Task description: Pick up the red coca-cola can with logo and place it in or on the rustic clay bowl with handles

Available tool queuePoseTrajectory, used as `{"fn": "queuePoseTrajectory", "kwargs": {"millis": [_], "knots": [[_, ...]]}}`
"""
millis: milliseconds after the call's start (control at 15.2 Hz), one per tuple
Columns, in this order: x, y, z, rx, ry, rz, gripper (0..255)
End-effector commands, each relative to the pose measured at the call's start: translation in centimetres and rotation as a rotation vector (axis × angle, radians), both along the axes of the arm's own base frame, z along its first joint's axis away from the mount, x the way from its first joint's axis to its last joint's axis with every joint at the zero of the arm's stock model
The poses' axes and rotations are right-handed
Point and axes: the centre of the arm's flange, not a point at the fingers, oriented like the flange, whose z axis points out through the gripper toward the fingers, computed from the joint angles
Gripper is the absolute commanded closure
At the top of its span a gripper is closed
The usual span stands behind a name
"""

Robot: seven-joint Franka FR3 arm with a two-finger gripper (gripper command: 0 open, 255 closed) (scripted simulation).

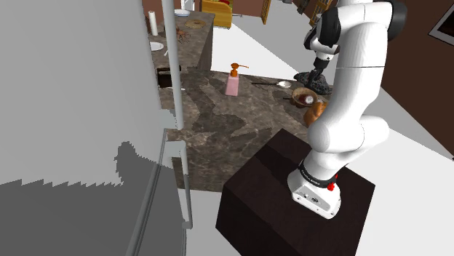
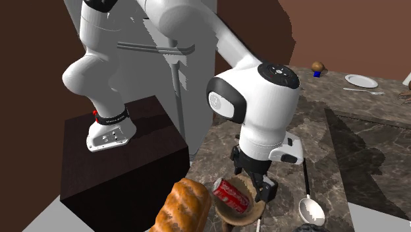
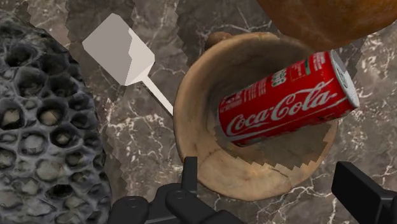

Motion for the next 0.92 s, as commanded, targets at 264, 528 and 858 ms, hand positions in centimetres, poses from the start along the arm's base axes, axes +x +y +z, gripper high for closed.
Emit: {"fn": "queuePoseTrajectory", "kwargs": {"millis": [264,528,858], "knots": [[0.1,0.1,4.0,0.000,0.000,0.000,0],[0.1,0.1,5.0,0.000,0.000,0.000,0],[0.1,0.1,5.0,0.000,0.000,0.000,0]]}}
